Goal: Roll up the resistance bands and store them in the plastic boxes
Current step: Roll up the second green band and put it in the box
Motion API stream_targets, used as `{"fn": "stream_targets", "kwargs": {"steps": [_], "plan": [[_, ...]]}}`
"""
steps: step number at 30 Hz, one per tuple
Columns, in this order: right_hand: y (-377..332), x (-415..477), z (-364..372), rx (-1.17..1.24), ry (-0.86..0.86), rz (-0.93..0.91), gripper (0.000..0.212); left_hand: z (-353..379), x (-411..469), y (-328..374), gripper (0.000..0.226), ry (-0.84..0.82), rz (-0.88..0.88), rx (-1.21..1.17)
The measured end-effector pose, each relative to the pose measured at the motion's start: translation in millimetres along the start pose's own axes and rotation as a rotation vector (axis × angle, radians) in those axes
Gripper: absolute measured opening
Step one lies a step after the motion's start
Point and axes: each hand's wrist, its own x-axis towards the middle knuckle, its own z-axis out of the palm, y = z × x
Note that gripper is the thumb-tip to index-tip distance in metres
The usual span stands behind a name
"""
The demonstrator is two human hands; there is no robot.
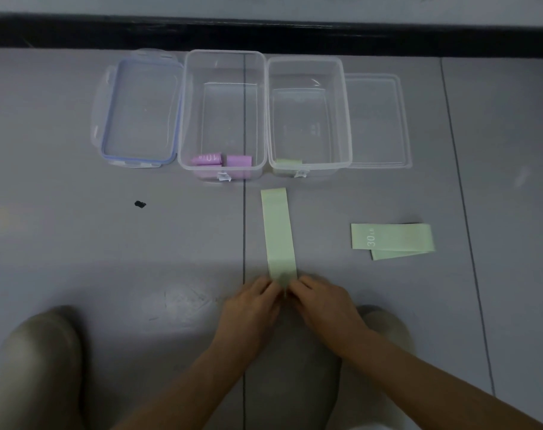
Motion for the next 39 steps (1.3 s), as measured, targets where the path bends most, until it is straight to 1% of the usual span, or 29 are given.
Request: {"fn": "stream_targets", "kwargs": {"steps": [2,3,5,8,10,12,13,15,18,20,23,27,29,32,35,36,38,39], "plan": [[-2,0,-2,0.028,-0.018,0.017,0.005,1,-6,-2,0.013,-0.018,0.047,0.025],[-1,3,-4,0.044,-0.024,0.025,0.006,0,-7,-3,0.013,-0.010,0.052,0.036],[1,8,-8,0.099,-0.030,0.035,0.010,-2,-5,-4,0.013,0.024,0.028,0.043],[6,13,-11,0.148,-0.025,0.017,0.010,0,-2,-1,0.011,0.049,-0.029,0.038],[7,13,-9,0.090,-0.037,-0.020,0.010,3,-4,1,0.011,0.071,-0.080,0.029],[6,10,-7,0.014,-0.001,-0.051,0.019,7,-5,4,0.011,0.092,-0.136,-0.003],[7,9,-8,-0.004,0.012,-0.066,0.020,7,-5,6,0.010,0.098,-0.164,-0.017],[7,10,-10,-0.026,-0.001,-0.100,0.014,8,-4,8,0.007,0.103,-0.204,-0.031],[7,14,-13,-0.032,0.000,-0.088,0.014,4,-3,10,0.005,0.108,-0.224,-0.051],[6,17,-14,-0.004,-0.009,-0.058,0.011,1,-1,10,0.007,0.106,-0.211,-0.033],[5,20,-17,0.035,-0.018,-0.028,0.012,1,0,6,0.008,0.108,-0.136,0.028],[4,22,-19,0.096,-0.059,0.012,0.010,-1,3,-2,0.010,0.079,-0.050,0.090],[4,19,-17,0.096,-0.065,0.003,0.010,0,5,-3,0.011,0.052,-0.019,0.106],[6,17,-15,0.065,-0.018,-0.008,0.006,0,13,-5,0.008,0.021,-0.060,0.072],[7,23,-19,-0.016,0.039,-0.036,0.005,-3,20,-6,0.006,0.022,-0.096,0.048],[7,24,-20,-0.038,0.055,-0.042,0.008,-5,22,-5,0.009,0.017,-0.094,0.042],[6,24,-21,-0.044,0.066,-0.049,0.025,-7,24,-4,0.015,0.000,-0.104,0.035],[5,23,-20,-0.037,0.070,-0.063,0.029,-7,25,-4,0.016,0.001,-0.111,0.032]]}}
